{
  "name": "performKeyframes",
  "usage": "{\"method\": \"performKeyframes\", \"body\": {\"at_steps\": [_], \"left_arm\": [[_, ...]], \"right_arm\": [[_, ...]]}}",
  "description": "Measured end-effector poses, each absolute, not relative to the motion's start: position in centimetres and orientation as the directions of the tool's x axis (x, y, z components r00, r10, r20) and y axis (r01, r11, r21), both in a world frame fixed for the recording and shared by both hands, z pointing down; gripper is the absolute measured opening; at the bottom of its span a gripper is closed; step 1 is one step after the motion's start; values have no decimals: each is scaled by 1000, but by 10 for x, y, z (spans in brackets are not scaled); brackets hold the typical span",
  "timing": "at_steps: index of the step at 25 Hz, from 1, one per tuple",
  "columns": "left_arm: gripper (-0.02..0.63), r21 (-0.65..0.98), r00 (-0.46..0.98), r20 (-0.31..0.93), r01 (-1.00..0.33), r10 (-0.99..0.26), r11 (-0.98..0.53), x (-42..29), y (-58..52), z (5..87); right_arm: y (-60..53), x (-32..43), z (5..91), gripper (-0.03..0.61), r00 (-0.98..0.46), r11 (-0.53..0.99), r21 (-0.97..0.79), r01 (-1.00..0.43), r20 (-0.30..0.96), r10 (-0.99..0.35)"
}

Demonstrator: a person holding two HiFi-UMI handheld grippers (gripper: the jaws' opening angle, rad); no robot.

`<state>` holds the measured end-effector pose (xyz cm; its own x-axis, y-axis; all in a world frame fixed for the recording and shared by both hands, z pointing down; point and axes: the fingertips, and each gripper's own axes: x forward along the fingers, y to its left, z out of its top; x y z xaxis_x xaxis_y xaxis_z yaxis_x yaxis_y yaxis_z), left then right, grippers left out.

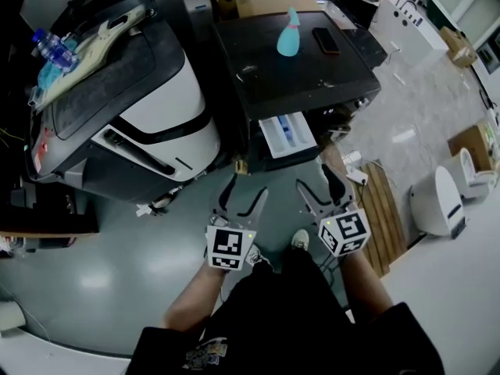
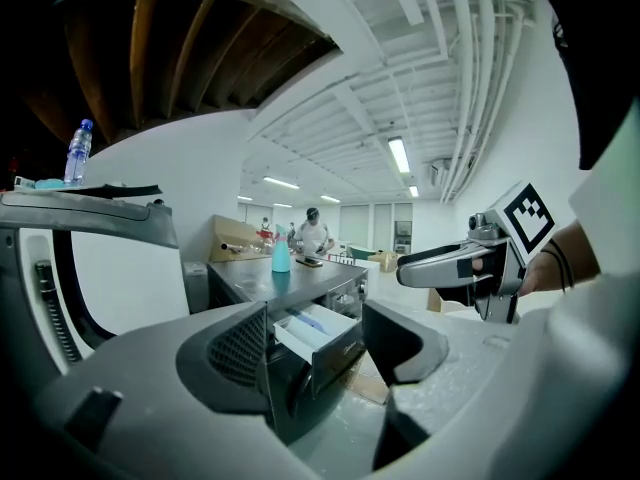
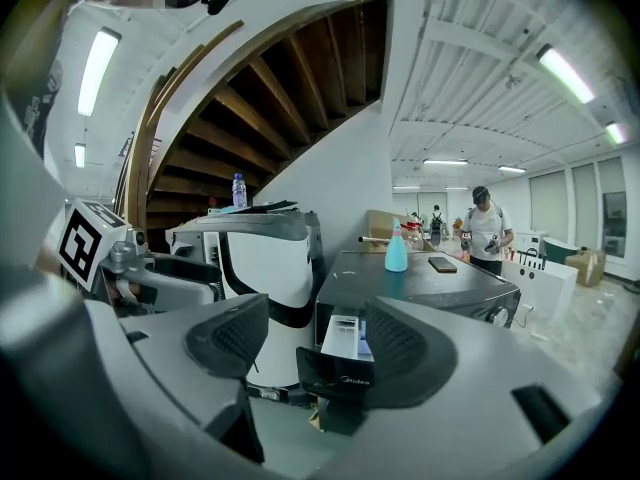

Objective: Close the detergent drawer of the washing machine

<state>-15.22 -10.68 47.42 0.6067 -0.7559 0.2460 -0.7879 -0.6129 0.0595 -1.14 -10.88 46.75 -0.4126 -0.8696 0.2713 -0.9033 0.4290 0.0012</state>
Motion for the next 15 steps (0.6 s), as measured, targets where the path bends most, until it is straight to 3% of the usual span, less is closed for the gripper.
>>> {"method": "performKeyframes", "body": {"at_steps": [15], "left_arm": [[286, 72, 595, 315, -792, -739, -606, -117, -130, 517]], "right_arm": [[-143, 32, 506, 325, -384, 405, -19, -914, 363, -849]]}}
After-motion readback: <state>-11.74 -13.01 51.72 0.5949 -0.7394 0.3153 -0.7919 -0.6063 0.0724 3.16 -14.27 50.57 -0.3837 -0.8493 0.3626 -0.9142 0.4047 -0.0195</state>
